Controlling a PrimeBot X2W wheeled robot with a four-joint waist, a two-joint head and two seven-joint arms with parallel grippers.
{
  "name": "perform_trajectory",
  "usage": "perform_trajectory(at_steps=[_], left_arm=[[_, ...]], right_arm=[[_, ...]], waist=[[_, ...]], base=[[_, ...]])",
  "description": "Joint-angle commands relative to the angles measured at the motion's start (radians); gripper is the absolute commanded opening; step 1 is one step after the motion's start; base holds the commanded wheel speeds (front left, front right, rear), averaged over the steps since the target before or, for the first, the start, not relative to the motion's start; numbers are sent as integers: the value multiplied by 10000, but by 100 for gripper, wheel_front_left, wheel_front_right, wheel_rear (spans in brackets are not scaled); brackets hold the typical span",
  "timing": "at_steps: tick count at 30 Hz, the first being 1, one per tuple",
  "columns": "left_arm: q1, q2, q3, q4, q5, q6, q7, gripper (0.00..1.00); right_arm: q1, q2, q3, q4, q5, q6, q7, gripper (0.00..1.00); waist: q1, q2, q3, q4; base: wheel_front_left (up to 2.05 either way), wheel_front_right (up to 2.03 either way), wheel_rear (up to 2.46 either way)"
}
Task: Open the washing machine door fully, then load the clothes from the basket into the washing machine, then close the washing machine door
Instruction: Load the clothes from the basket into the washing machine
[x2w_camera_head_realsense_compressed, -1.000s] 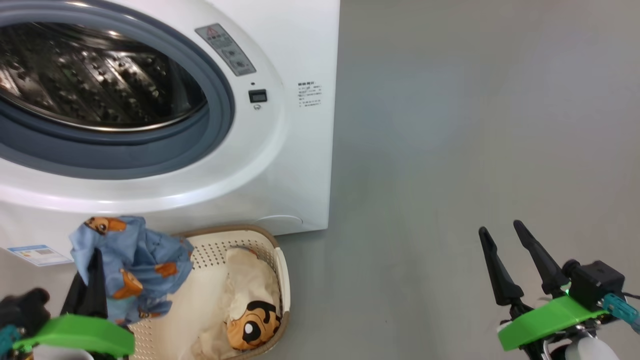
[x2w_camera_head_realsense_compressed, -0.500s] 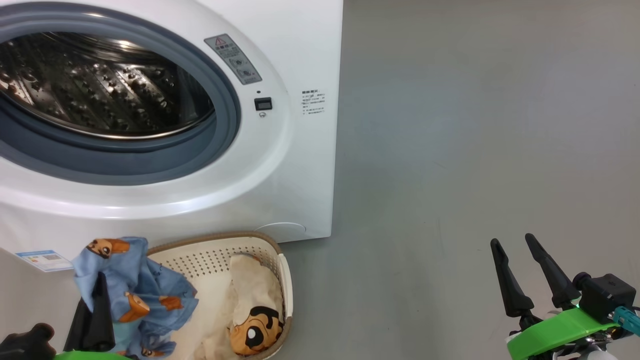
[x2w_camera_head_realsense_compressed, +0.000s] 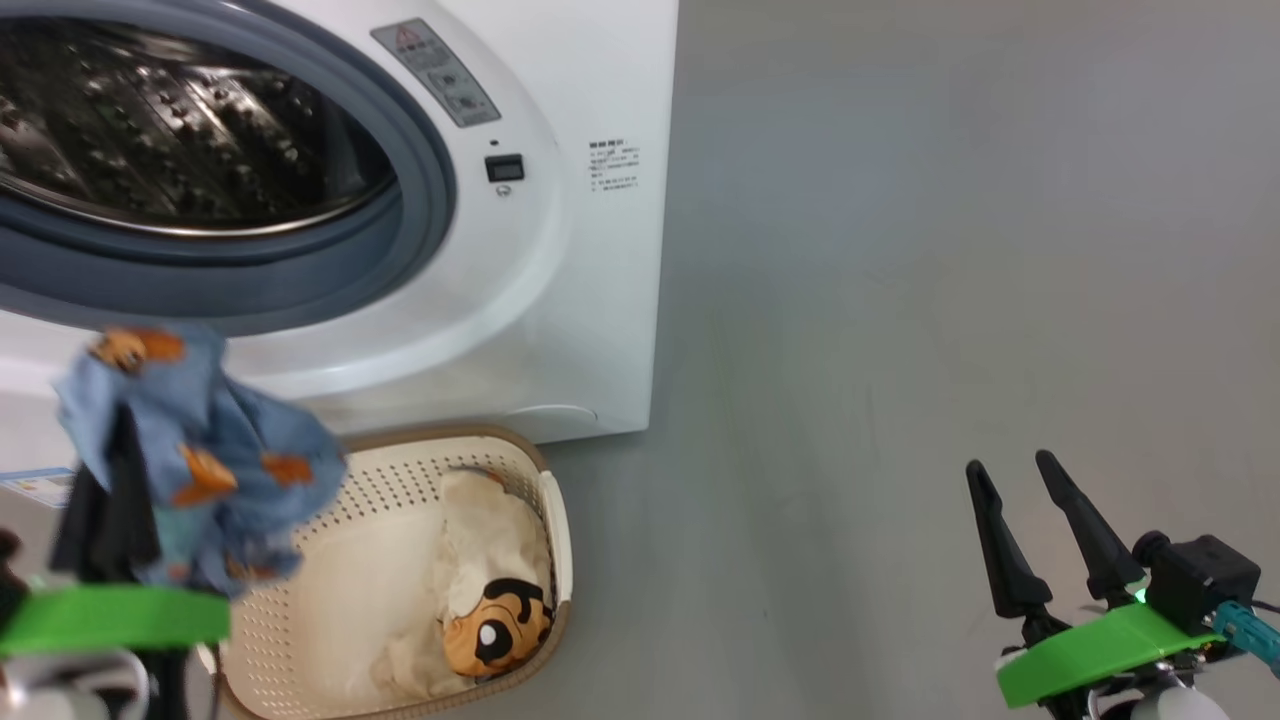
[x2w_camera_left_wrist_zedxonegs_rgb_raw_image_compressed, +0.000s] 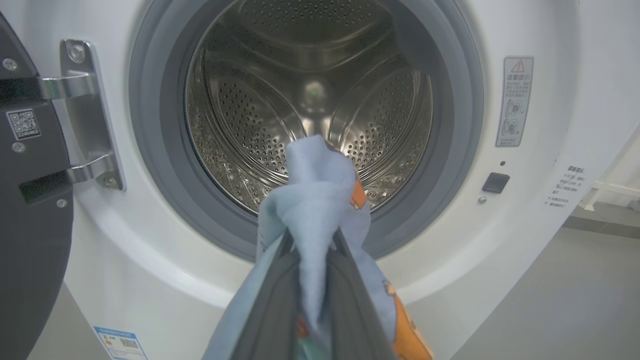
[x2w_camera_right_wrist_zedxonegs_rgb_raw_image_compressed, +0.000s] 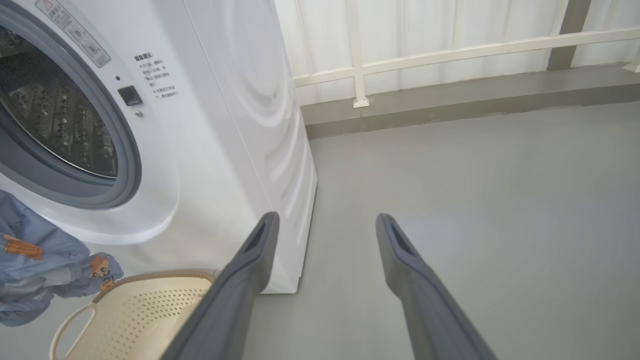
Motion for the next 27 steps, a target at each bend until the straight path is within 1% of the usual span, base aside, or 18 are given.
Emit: perform_trajectory(at_steps=[1, 7, 11, 13, 20, 21, 22, 27], left_arm=[[-500, 394, 392, -325, 129, -14, -135, 0], [-2120, 995, 709, -279, 464, -14, -135, 0], [-3199, 1235, 783, -15, 715, -14, -135, 0], [-3645, 1332, 715, 335, 779, -14, -135, 0], [-5086, 1647, 364, 2666, 870, -14, -135, 0], [-5331, 1677, 352, 3050, 808, -14, -135, 0], [-5832, 1785, 275, 3773, 711, -14, -135, 0], [-7066, 2096, -76, 5289, 565, -14, -135, 0]], right_arm=[[-262, -53, 225, -264, -83, 16, -49, 100], [-554, 112, 313, -289, -110, 16, -49, 100], [-707, 219, 355, -306, -115, 16, -49, 100], [-782, 278, 371, -328, -111, 16, -49, 100], [-1043, 432, 442, -410, -107, 16, -49, 100], [-1097, 450, 468, -422, -108, 16, -49, 100], [-1215, 482, 525, -451, -105, 16, -49, 100], [-1468, 561, 624, -525, -115, 16, -49, 100]], waist=[[0, 0, 230, -120], [0, 0, 663, -341], [0, 0, 933, -470], [0, 0, 1082, -542], [0, 0, 1594, -789], [0, 0, 1673, -832], [0, 0, 1843, -919], [0, 0, 2225, -1122]], base=[[0, 0, 0], [0, 0, 0], [0, 0, 0], [0, 0, 0], [0, 0, 0], [0, 0, 0], [0, 0, 0], [0, 0, 0]])
